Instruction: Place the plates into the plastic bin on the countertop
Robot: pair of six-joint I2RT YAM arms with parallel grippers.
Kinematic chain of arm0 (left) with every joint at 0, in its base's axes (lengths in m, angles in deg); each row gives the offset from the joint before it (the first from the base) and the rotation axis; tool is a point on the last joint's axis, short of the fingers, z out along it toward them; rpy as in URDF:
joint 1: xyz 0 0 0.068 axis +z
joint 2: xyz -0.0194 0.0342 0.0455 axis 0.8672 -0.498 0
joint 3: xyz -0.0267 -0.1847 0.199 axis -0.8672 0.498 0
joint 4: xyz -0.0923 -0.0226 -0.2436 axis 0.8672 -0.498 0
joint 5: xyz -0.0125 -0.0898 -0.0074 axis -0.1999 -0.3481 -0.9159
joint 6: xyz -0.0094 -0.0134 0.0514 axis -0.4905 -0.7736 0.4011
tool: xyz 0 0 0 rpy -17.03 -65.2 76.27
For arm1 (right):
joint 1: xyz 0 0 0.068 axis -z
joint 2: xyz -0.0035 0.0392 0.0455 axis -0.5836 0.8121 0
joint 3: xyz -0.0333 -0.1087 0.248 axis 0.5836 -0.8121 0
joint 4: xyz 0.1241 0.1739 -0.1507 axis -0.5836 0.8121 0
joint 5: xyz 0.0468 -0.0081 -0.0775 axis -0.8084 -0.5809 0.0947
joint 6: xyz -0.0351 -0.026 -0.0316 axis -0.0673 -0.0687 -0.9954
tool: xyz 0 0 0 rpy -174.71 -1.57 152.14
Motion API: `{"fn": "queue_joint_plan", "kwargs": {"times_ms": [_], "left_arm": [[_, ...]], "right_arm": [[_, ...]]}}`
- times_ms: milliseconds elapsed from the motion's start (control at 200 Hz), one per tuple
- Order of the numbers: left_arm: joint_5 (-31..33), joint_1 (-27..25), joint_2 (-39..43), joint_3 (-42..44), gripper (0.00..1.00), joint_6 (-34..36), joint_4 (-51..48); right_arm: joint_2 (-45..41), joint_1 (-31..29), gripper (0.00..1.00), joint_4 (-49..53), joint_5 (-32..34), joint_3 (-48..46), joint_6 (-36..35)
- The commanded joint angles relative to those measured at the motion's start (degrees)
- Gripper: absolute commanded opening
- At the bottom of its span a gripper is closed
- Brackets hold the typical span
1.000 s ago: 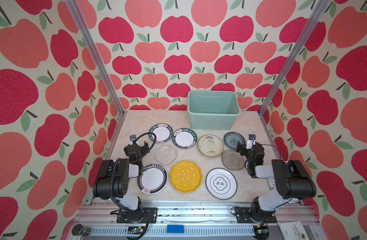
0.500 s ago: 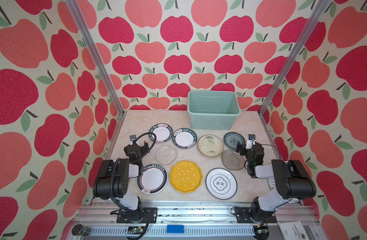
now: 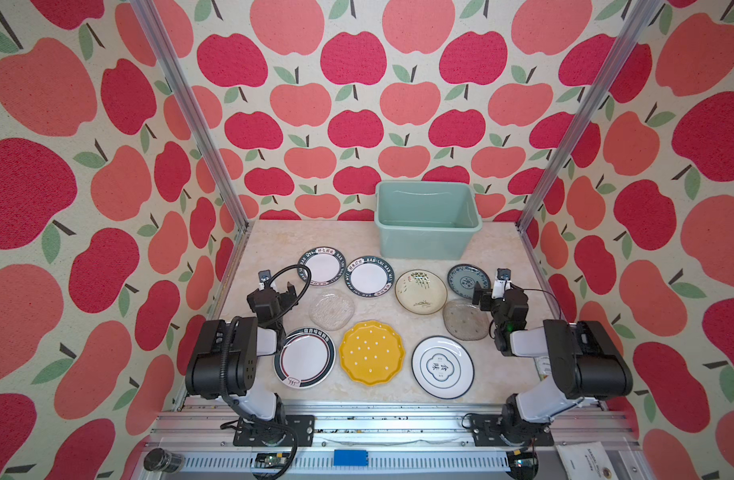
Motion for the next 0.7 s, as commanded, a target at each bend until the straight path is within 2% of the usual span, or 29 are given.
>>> {"fn": "queue_joint_plan", "kwargs": {"times_ms": [0,55,145,215,265,335,365,410,465,520,600,690], "left_arm": [[-1.82,-0.82,4.47,1.37,0.99,2.04,-0.39],[-1.45,-1.09,10.21,0.47,0.99,2.01,-6.78],[-0.35,-1.16,21.58,-3.27,0.99,-2.02,-24.19],[-0.28,-1.14,30.78,-7.16,0.99,-6.5,-38.41],[-0.93,-0.7,36.89,-10.22,0.99,-12.65,-48.84],[-3.1,1.15,44.01,-14.17,0.99,-24.87,-63.44],[-2.8,2.2,46.27,-15.21,0.99,-31.91,-69.81],[-3.77,4.35,49.3,-16.41,0.99,-41.72,-79.38],[-14.38,8.01,52.44,-15.79,0.99,-40.99,-81.4],[-21.38,9.44,55.0,-14.95,0.99,-42.06,-82.57],[-25.1,9.08,57.67,-15.3,0.99,-44.6,-86.5],[-24.69,7.32,58.54,-18.61,0.99,-46.32,-95.37]], "right_arm": [[-7.71,-1.17,0.99,9.51,2.83,1.93,-1.16],[-12.81,-1.5,1.0,18.15,2.65,4.62,-0.99],[-21.71,-1.52,1.0,33.59,1.9,9.7,2.98],[-28.32,-1.36,0.99,44.74,-1.75,13.84,6.49],[-32.65,-1.07,0.99,51.46,-4.98,16.38,11.48],[-38.91,-0.34,0.99,62.33,-5.38,19.81,25.31],[-41.46,0.67,0.99,65.93,-8.08,20.9,29.44],[-44.87,2.5,0.99,67.5,-14.5,21.34,31.95],[-49.11,3.61,0.99,67.88,-18.85,20.69,35.06],[-52.29,3.62,0.99,69.54,-21.28,20.61,37.1],[-54.14,3.61,0.99,75.47,-25.4,22.53,38.03],[-53.58,3.3,0.99,81.5,-33.03,24.75,39.61]]}}
